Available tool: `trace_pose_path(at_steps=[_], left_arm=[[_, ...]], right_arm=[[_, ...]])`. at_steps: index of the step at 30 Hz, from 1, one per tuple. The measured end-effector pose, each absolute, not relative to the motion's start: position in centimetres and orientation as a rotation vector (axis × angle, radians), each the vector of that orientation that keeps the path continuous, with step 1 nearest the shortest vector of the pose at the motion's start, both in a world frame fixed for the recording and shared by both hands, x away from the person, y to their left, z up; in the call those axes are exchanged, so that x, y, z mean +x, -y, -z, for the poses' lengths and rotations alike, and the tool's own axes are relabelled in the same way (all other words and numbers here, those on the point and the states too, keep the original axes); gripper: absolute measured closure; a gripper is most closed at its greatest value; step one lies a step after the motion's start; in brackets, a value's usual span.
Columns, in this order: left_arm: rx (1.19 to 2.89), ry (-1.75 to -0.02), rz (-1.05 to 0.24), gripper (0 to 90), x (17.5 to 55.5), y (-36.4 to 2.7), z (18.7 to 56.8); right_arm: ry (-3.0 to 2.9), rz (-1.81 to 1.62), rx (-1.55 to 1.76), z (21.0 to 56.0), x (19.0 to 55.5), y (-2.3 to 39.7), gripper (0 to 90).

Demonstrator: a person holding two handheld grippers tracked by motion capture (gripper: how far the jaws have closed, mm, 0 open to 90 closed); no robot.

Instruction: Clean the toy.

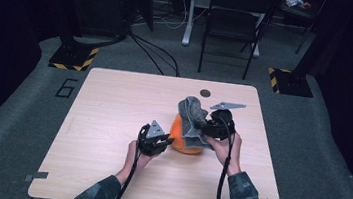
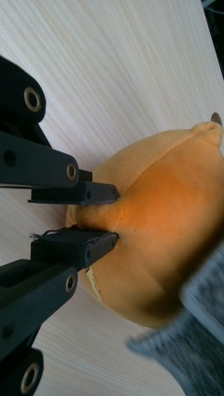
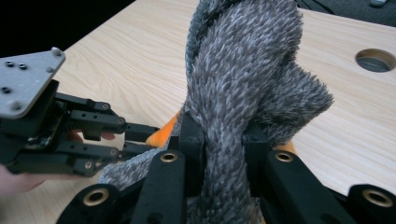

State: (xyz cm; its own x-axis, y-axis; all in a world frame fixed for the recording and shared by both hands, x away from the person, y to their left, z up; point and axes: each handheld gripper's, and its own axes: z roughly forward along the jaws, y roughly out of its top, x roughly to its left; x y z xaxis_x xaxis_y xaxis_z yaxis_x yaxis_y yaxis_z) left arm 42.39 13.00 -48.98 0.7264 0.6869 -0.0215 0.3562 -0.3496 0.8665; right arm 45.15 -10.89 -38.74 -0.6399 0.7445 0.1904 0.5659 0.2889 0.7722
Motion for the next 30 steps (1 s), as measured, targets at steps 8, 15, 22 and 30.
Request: trace_pose_path(at_steps=[8, 15, 22, 30], left_arm=[[1.973, -0.778, -0.445, 77.9, 42.3, -12.8, 48.8], [1.976, -0.787, -0.442, 77.9, 42.1, -12.7, 48.8], [1.972, -0.775, -0.459, 78.1, 41.9, -12.5, 48.8], [1.982, -0.772, -0.449, 78.3, 41.9, -12.3, 48.9]], right_arm=[[-2.410, -1.065, 1.133, 40.7, 46.0, 7.7, 75.6], [-2.400, -1.010, 1.100, 41.2, 46.0, 7.1, 75.6], [-2.401, -1.037, 1.043, 40.6, 45.7, 6.3, 75.5], [-2.424, -1.006, 1.029, 42.2, 46.2, 6.3, 75.4]])
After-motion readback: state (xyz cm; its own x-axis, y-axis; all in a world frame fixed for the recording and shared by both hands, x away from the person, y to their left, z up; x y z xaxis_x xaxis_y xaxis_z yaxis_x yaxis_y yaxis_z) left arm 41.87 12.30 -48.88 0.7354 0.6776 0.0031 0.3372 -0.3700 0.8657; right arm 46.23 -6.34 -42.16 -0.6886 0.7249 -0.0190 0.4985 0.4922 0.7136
